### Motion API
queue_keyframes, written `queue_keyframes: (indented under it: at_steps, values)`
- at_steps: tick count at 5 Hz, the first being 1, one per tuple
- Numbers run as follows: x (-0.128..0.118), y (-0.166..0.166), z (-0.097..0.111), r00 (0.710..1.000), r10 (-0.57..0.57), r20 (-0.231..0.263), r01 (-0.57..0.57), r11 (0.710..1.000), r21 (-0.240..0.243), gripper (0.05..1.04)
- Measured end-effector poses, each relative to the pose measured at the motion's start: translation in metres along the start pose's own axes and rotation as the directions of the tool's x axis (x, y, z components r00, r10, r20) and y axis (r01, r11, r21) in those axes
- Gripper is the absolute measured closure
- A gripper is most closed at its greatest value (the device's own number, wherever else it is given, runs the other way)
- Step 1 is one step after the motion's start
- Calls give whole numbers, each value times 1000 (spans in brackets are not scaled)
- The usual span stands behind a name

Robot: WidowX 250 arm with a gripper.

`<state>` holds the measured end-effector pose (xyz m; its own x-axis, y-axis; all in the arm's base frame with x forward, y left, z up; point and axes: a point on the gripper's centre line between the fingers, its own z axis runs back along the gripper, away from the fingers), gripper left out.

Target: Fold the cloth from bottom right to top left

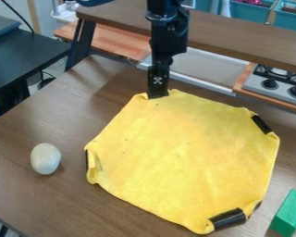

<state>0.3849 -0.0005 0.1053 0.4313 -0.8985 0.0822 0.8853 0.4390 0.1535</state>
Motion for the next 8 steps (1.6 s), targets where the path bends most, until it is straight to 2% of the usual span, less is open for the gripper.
queue_keyframes:
  at_steps: [1,2,3,4,5,6,7,8]
  values:
    - [-2,-3,-11,1000,8,-14,-8,1000,-27,83]
    - [5,-23,-27,998,6,-59,-9,999,-38,83]
    - [2,-37,-40,993,44,-112,-47,999,-21,83]
    - [9,-44,-46,994,26,-109,-27,1000,-1,83]
    - [28,-60,-55,996,19,-86,-16,999,29,83]
    - [48,-75,-64,996,78,-39,-75,994,74,83]
    - [69,-93,-69,990,143,8,-143,986,89,83]
    - [90,-112,-74,984,152,90,-159,985,74,83]
